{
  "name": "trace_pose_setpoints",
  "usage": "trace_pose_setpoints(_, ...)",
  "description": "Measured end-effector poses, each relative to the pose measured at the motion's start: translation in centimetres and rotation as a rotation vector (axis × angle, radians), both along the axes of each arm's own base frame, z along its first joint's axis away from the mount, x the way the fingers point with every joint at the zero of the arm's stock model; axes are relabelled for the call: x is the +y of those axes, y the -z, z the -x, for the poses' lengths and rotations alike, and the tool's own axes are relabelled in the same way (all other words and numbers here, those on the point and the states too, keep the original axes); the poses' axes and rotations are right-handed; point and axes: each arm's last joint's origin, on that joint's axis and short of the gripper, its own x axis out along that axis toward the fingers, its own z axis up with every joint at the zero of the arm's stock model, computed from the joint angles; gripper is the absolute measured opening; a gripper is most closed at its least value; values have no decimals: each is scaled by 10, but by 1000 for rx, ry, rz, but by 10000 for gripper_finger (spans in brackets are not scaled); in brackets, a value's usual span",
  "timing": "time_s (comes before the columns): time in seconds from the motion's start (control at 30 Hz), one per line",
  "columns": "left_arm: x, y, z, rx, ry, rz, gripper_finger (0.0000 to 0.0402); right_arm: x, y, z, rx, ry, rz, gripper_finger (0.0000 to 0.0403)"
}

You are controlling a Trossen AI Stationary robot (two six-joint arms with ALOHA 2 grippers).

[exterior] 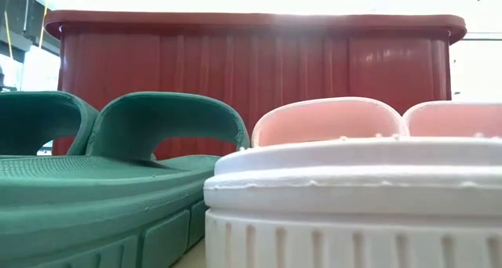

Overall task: Pick and place slides into bin
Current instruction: Put the pink slide into the red bin

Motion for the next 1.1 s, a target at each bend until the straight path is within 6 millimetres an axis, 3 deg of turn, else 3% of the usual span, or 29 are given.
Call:
trace_pose_setpoints(0.3,-39,8,5,128,51,-19,1,51,2,-4,152,93,-147,160)
trace_pose_setpoints(0.47,-62,6,7,133,81,15,1,81,2,1,150,109,-89,160)
trace_pose_setpoints(0.7,-115,-1,9,57,176,50,1,118,6,9,120,81,32,160)
trace_pose_setpoints(0.93,-166,-3,19,-36,72,-152,1,166,23,8,134,-4,180,160)
trace_pose_setpoints(1.1,-198,12,18,-59,-57,-333,1,200,45,0,193,-56,259,160)
